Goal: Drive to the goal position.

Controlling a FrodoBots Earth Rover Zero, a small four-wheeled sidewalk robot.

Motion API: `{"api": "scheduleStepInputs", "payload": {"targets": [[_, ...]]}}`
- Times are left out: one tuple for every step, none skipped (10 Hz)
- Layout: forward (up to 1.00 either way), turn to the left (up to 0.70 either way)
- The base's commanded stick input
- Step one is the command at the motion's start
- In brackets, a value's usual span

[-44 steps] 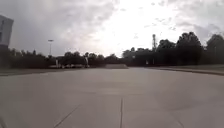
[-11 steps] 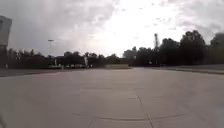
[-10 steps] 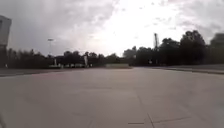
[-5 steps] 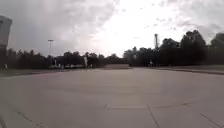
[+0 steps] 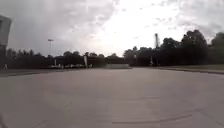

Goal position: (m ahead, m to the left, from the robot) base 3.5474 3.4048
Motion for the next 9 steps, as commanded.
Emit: {"api": "scheduleStepInputs", "payload": {"targets": [[0.7, 0.0], [0.7, 0.01], [0.7, -0.01], [0.7, -0.01], [0.7, 0.0], [0.7, 0.01], [0.7, 0.01], [0.7, 0.01], [0.7, 0.01]]}}
